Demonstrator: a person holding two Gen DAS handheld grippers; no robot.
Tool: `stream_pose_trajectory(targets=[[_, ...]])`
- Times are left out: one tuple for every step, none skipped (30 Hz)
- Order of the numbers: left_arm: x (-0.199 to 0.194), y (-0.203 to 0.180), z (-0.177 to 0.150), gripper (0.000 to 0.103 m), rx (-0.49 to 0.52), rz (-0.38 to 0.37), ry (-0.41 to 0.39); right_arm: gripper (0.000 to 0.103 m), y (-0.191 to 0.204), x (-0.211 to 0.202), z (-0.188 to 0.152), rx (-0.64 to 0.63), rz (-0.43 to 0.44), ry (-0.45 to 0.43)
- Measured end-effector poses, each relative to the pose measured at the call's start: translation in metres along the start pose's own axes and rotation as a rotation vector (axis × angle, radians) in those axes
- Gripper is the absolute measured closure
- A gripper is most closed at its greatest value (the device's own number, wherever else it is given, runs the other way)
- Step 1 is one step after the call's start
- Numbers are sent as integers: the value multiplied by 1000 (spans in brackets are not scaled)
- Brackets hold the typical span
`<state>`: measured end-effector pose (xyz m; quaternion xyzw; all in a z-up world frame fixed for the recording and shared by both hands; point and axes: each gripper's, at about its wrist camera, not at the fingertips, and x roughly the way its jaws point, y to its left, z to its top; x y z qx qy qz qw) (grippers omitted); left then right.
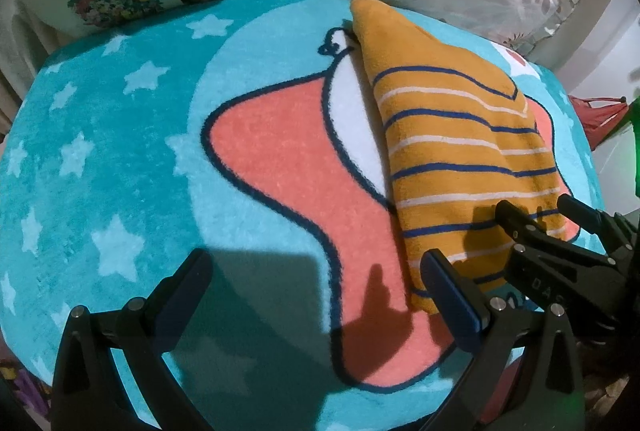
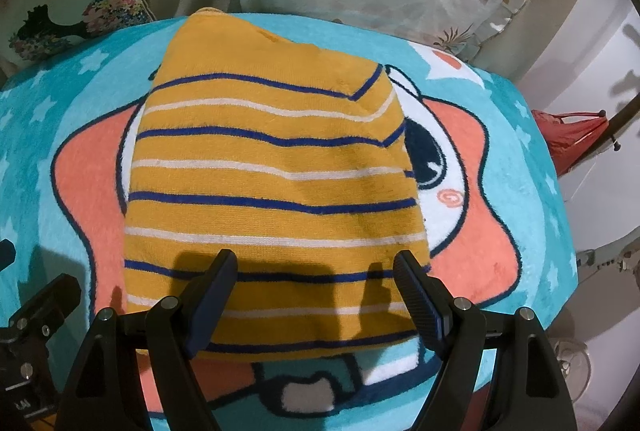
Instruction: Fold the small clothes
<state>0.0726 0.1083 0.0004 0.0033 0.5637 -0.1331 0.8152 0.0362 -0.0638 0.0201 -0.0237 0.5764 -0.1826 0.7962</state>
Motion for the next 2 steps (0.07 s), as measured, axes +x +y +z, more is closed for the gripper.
stream_pose_trajectory(targets=[[0,1,0,0,0,-2,0,19,1,1,0,-1,1,2],[1,2,1,0,-3,-5,-1,19,2,2,0,-2,0,4]])
